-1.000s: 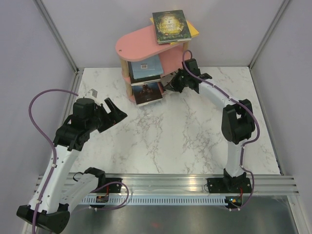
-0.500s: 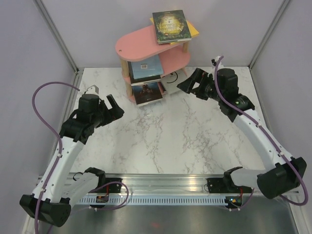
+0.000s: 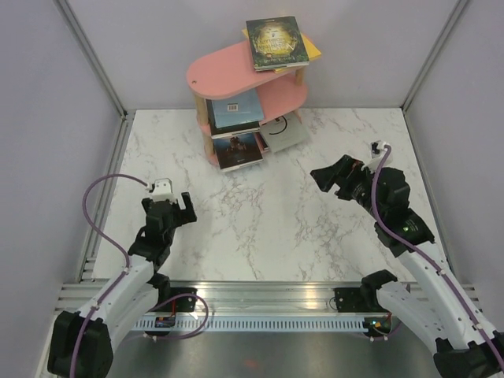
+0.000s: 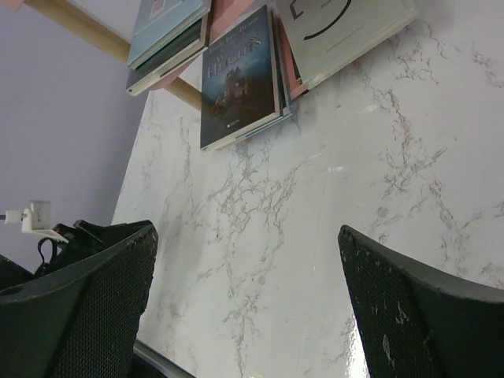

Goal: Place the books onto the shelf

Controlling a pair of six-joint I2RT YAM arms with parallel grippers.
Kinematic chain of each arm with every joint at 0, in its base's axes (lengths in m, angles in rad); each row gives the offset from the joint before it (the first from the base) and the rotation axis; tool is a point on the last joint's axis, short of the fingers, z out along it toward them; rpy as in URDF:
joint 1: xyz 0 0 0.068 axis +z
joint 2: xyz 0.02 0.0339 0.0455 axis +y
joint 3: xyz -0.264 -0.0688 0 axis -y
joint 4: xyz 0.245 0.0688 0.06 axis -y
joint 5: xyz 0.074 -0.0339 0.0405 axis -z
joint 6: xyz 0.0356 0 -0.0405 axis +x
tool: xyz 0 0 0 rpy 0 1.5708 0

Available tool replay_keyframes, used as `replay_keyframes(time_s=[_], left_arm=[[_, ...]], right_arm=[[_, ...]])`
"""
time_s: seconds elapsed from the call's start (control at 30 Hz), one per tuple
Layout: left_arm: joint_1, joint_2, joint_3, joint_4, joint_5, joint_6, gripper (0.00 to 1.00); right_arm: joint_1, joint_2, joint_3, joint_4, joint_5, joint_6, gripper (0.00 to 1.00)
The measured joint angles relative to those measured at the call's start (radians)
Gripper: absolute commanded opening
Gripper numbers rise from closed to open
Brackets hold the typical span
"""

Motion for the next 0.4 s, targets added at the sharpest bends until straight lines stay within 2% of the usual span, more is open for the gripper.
replay_keyframes(time_s=[0.17,0.4], left_arm=[[0.029,0.137,-0.143,0.288,-0.015,0.103,1.0],[0.117,0.408,-0.111,0.598,0.04,0.172,1.0]], right_arm=[[0.0,0.028,-0.012,-0.039,0.006,0.013,0.98],[0.008,0.117,-0.012,-0.075,-0.002,-0.003,0.98]])
